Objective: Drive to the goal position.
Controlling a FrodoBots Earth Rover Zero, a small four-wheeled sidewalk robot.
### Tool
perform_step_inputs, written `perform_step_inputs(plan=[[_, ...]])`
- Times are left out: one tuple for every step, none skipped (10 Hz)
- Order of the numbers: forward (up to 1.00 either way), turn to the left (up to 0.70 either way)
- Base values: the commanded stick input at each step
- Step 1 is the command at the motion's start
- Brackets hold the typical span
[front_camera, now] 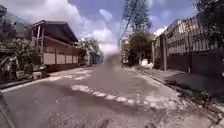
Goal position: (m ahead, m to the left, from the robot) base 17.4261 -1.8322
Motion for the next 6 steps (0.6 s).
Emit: perform_step_inputs(plan=[[0.45,0.00],[0.45,0.00],[0.45,0.00],[0.45,0.00],[0.45,0.00],[0.45,0.00]])
